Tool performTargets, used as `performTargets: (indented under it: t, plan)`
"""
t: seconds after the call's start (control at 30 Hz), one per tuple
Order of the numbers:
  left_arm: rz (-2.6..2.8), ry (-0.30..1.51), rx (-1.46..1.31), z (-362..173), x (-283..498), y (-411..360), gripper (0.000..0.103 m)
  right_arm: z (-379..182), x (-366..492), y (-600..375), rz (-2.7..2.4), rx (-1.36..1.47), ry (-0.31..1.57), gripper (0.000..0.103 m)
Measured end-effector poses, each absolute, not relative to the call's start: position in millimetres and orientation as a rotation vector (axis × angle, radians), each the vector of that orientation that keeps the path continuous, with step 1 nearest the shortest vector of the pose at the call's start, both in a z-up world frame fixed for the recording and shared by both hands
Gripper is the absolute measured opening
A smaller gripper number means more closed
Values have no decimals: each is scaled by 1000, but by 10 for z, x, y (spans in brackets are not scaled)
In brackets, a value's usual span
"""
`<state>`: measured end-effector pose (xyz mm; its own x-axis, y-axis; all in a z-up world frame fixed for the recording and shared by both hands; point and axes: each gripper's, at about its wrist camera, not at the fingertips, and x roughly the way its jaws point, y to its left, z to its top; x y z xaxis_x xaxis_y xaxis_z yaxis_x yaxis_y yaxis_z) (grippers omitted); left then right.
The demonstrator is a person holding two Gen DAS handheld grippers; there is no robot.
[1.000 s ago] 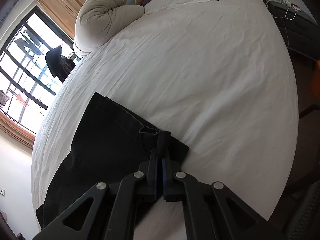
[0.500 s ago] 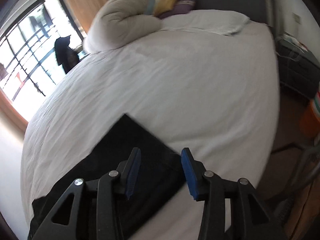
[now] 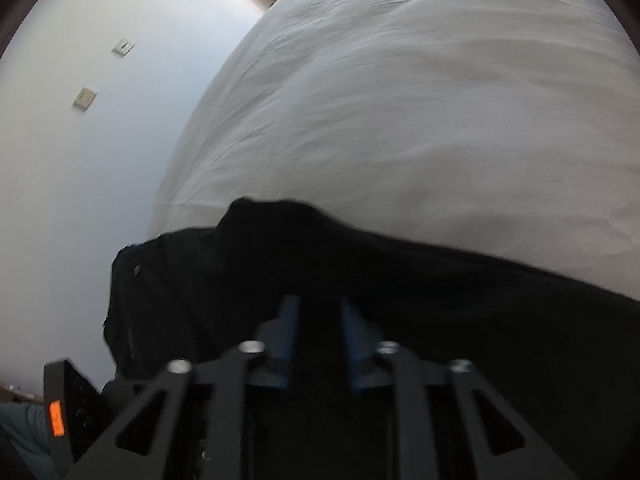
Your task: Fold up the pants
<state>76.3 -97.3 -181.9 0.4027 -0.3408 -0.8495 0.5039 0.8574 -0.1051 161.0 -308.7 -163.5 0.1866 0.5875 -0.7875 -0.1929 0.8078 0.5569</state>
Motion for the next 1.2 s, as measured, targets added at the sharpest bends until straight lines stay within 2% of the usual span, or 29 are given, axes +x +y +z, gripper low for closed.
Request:
performTargets:
  t: [0.1, 0.17, 0.23, 0.37, 0.43, 0.53, 0.57, 0.63, 0.73, 0.8, 0.87, 0.93, 1.03, 1.07, 1.1, 1.2]
  plan:
    - [-543, 1042, 141, -1848, 770, -896, 13, -1639, 1743, -3527, 371, 500, 1182, 0]
    - [-543, 1047, 139, -1826, 727, -836, 13, -1555, 1755, -3742, 210, 471, 1152, 1]
    - [-531, 1045, 167, -1791, 676, -826, 14, -1416, 1650, -3765, 211, 460, 1129, 11]
    - [-538, 1037, 169, -1691, 544, -854, 14, -1092, 1443, -3202, 569, 467, 1101, 28]
    - [-531, 1052, 174, -1767, 551, -884, 14, -1045, 1447, -2801, 720, 403, 1119, 30]
    - [-556, 1061, 89, -1753, 654, -767, 14, -1285, 1649, -2372, 816, 368, 1224, 30]
    - [-570, 1068, 89, -1761, 662, -740, 14, -1410, 1757, -2289, 786, 342, 1255, 25]
    - [-584, 1073, 93, -1761, 662, -677, 14, -1590, 1935, -2290, 691, 341, 1280, 0]
    - [-582, 1065, 106, -1759, 610, -657, 14, -1544, 2119, -2722, 455, 416, 1193, 0]
    - [-575, 1056, 116, -1761, 572, -662, 14, -1396, 1997, -3013, 331, 418, 1152, 16]
    - [-569, 1053, 113, -1781, 566, -656, 14, -1211, 1662, -3257, 386, 488, 1092, 41]
    - [-564, 1053, 122, -1794, 537, -683, 14, -1114, 1294, -3414, 412, 528, 1047, 53]
    - [-549, 1051, 146, -1750, 492, -740, 14, -1393, 739, -4130, 260, 563, 1080, 50]
    - [-541, 1050, 152, -1744, 479, -755, 14, -1559, 569, -4425, 199, 646, 1090, 14]
    - [-536, 1050, 159, -1740, 437, -887, 14, -1707, 397, -4769, 175, 764, 1067, 0]
    - [-520, 1052, 185, -1737, 428, -936, 14, -1806, -82, -5457, 32, 877, 997, 0]
